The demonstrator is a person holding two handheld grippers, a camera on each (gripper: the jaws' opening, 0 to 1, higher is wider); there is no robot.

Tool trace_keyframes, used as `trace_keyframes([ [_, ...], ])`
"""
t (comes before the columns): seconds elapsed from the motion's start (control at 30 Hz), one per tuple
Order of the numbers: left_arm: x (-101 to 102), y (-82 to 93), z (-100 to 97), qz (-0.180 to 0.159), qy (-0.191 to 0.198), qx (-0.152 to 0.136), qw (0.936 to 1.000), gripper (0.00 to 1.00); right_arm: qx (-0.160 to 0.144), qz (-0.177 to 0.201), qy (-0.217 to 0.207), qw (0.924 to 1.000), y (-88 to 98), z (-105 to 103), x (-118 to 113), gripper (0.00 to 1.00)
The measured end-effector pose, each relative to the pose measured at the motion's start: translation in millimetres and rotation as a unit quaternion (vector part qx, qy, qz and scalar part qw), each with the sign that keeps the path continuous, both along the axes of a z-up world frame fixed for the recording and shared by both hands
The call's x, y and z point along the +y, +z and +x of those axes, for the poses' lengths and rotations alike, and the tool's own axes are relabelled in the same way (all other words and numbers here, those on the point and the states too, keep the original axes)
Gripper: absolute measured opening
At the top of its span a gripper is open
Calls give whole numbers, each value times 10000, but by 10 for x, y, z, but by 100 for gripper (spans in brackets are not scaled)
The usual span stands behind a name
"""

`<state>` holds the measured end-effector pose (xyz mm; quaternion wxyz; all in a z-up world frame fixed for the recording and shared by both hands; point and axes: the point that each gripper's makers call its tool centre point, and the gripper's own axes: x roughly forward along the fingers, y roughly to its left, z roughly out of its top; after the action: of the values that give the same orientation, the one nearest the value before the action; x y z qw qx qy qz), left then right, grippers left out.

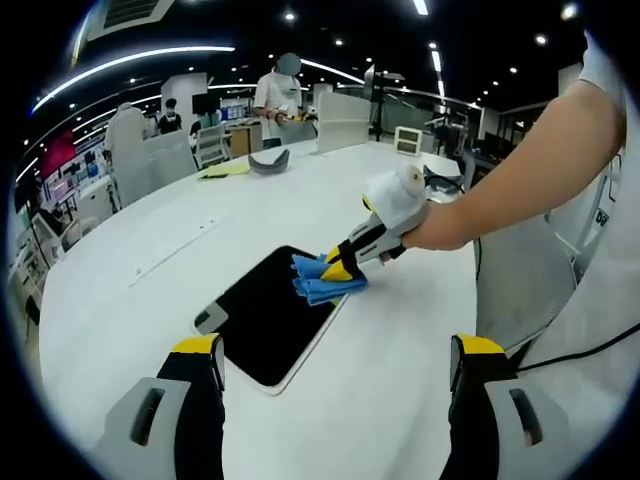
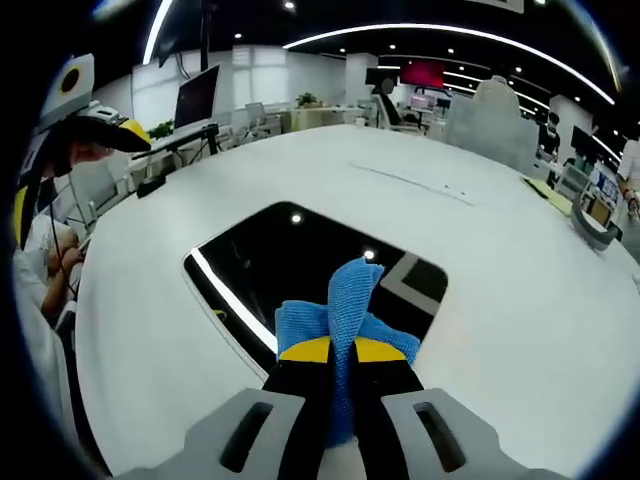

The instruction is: Wipe the mirror surface with the cleaning cloth until all visible marks leave the cleaned area.

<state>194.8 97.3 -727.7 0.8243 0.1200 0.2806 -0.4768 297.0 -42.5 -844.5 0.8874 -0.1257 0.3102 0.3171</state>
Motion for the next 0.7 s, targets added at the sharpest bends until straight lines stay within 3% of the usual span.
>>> trace_keyframes([
  [0.7,-44,-5,9,11,-57,1,10000,94,-20,47,-196,9998,0,6,-97,2],
])
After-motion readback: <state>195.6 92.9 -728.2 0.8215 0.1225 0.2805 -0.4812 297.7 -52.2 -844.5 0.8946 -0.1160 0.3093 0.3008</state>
